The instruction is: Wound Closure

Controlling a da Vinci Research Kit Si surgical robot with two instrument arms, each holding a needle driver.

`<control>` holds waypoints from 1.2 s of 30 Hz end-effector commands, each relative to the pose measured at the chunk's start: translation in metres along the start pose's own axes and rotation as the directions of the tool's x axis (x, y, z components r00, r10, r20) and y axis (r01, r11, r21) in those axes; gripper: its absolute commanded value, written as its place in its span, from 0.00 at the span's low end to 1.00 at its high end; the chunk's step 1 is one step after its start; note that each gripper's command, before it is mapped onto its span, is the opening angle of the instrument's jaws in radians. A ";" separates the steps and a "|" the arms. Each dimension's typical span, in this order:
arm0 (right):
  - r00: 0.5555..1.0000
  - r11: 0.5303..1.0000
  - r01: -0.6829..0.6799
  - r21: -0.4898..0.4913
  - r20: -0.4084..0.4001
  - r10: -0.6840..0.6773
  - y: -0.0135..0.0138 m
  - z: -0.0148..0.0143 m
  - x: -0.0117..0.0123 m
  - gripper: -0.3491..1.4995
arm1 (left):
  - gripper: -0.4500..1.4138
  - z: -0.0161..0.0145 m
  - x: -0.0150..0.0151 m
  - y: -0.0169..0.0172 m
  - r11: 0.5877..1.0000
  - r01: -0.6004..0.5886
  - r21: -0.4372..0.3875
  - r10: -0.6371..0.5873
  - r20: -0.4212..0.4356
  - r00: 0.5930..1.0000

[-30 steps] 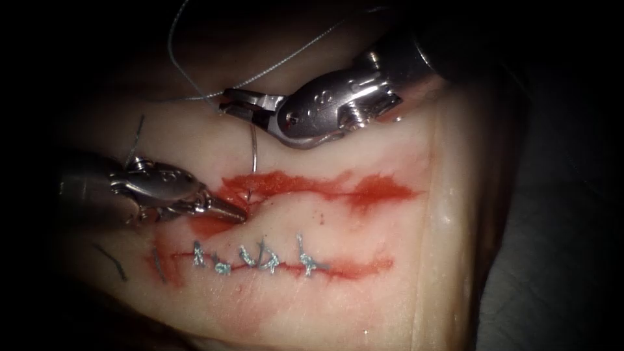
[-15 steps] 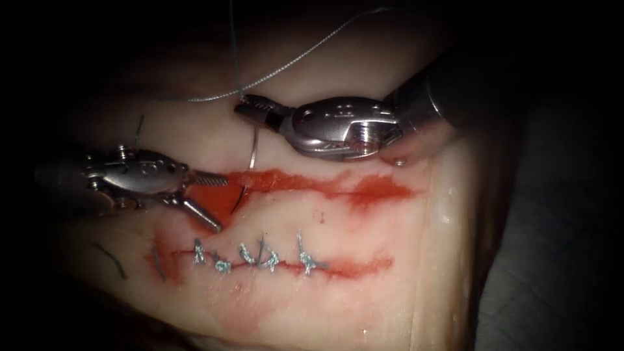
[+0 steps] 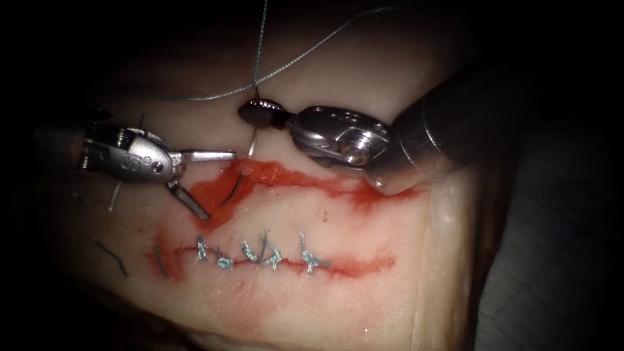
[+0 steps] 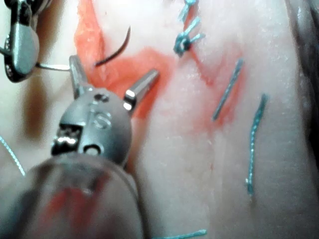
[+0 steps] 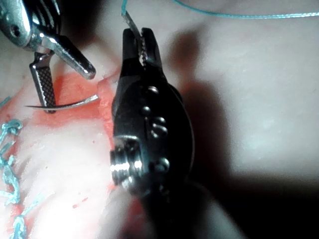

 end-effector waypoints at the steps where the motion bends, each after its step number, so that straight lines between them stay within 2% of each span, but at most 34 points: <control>1: 1.000 1.000 -0.030 -0.005 0.002 0.030 0.0004 0.0011 0.0003 0.00 | 0.39 0.0006 0.0004 0.0005 1.000 -0.028 -0.015 0.028 0.006 1.000; 5: 0.996 0.996 -0.086 -0.010 0.001 0.086 0.0003 0.0011 0.0005 0.00 | 0.35 0.0007 -0.0001 0.0012 0.991 -0.108 -0.085 0.113 0.058 0.992; 12: 0.995 0.995 -0.097 -0.011 0.003 0.097 0.0000 0.0012 0.0009 0.00 | 0.21 0.0012 -0.0005 0.0016 0.983 -0.142 -0.112 0.148 0.046 0.988; 14: 0.995 0.995 -0.098 -0.011 0.003 0.098 0.0000 0.0011 0.0009 0.00 | 0.04 0.0015 -0.0004 0.0015 0.983 -0.144 -0.117 0.151 0.047 0.987; 15: 0.995 0.995 -0.098 -0.011 0.002 0.098 0.0001 0.0011 0.0009 0.00 | 0.00 0.0016 -0.0004 0.0015 0.983 -0.139 -0.117 0.145 0.047 0.988; 23: 0.994 0.994 -0.111 -0.019 -0.007 0.111 0.0006 0.0010 0.0011 0.00 | 0.00 0.0018 -0.0002 0.0010 0.994 -0.033 -0.102 0.040 0.064 0.997; 25: 0.994 0.993 -0.111 -0.029 -0.014 0.111 0.0007 0.0010 0.0011 0.00 | 0.00 0.0017 -0.0003 0.0011 0.994 0.056 -0.097 -0.048 0.079 0.996; 26: 0.994 0.993 -0.112 -0.033 -0.014 0.112 0.0008 0.0010 0.0011 0.08 | 0.00 0.0017 -0.0003 0.0011 0.988 0.127 -0.091 -0.119 0.091 0.989; 27: 0.997 0.997 -0.072 -0.031 -0.012 0.072 0.0008 0.0009 0.0010 0.40 | 0.00 0.0016 -0.0005 0.0011 0.981 0.174 -0.091 -0.163 0.111 0.980; 28: 1.000 1.000 -0.016 -0.023 -0.007 0.015 0.0010 0.0009 0.0009 0.63 | 0.00 0.0015 -0.0005 0.0011 0.973 0.214 -0.092 -0.201 0.133 0.971; 29: 1.000 1.000 0.030 -0.004 0.002 -0.030 0.0011 0.0010 0.0008 0.78 | 0.00 0.0014 -0.0006 0.0011 0.957 0.276 -0.088 -0.260 0.160 0.952; 30: 0.997 0.996 0.080 0.029 0.014 -0.080 0.0012 0.0010 0.0006 0.84 | 0.00 0.0013 -0.0007 0.0010 0.929 0.363 -0.076 -0.341 0.208 0.917; 32: 0.981 0.980 0.190 0.059 0.027 -0.192 0.0014 0.0010 0.0003 0.91 | 0.00 0.0012 -0.0008 0.0010 0.908 0.414 -0.063 -0.386 0.257 0.886; 36: 0.952 0.948 0.294 0.122 0.049 -0.301 0.0017 0.0009 0.0000 0.92 | 0.00 0.0008 -0.0016 0.0015 0.811 0.585 0.006 -0.559 0.306 0.771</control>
